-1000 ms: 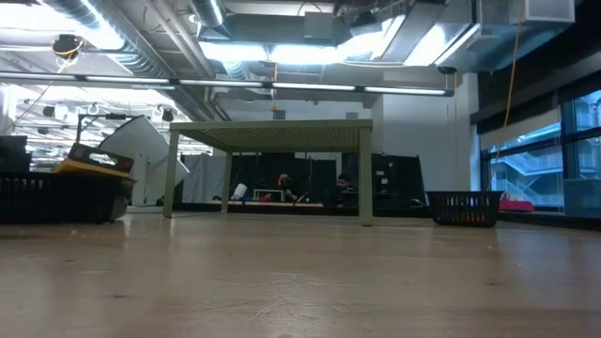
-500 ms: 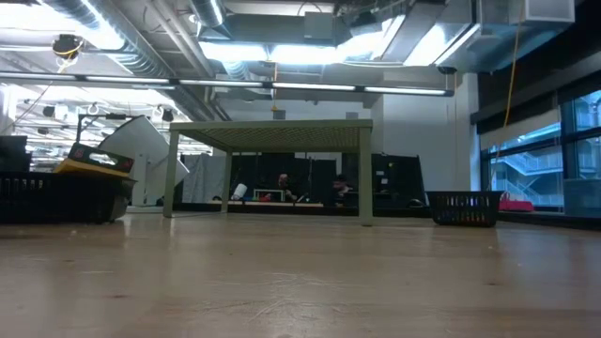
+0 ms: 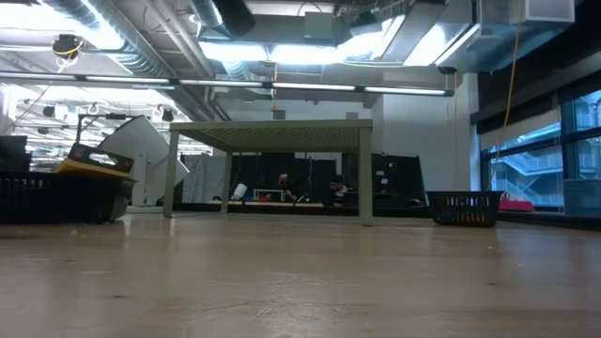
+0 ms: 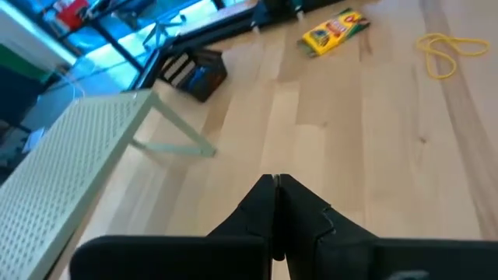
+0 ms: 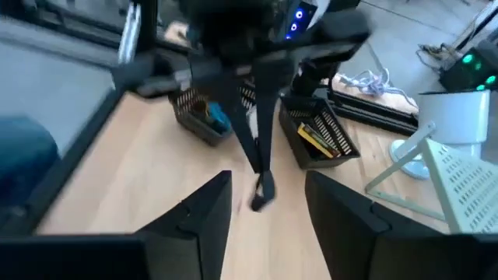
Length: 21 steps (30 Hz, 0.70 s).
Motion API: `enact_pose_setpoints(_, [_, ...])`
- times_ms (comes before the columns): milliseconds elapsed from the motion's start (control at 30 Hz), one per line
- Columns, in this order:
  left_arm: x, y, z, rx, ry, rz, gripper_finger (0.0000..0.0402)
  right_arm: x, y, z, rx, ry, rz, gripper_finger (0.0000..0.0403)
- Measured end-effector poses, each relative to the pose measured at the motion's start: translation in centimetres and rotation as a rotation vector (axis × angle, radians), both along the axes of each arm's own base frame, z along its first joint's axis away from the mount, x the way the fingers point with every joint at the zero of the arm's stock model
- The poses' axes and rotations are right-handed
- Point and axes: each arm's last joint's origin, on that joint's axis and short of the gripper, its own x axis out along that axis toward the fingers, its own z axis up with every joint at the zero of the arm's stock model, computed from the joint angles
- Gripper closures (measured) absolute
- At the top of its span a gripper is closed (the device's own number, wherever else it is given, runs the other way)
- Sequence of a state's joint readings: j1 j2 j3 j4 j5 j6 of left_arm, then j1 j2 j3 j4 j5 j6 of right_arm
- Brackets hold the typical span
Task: Pick & Place Office Desk Supplies
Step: Put the black rubber band into the bottom left black bin
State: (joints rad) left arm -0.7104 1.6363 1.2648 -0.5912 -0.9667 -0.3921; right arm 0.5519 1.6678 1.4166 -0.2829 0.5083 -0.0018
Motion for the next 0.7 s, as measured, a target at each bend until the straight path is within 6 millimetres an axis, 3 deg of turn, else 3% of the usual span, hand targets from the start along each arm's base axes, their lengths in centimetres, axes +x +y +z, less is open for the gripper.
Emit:
enact_pose_setpoints(167, [-0.4, 0.2, -0.5, -0.082, 0.057, 0.017, 0.0396, -2.4, 0.2, 1.7, 0.094, 0.020, -0.010, 0.0242])
enact_pose_setpoints(333, [-1.7, 0.4, -1.6, -0.333, 0.273, 0.055, 0.0396, -3.9, 0.5, 2.0, 0.152, 0.064, -0.034, 0.0247])
enact_pose_setpoints(500, [-4.3, 0.7, -2.6, -0.564, 0.597, 0.251, 0.0395, -4.5, 1.1, 1.5, 0.176, 0.105, -0.040, 0.0248])
enact_pose_setpoints(700, [-8.1, 0.9, -2.5, -0.531, 0.857, 0.512, 0.0394, -4.6, 1.3, 1.2, 0.162, 0.121, -0.040, 0.0248])
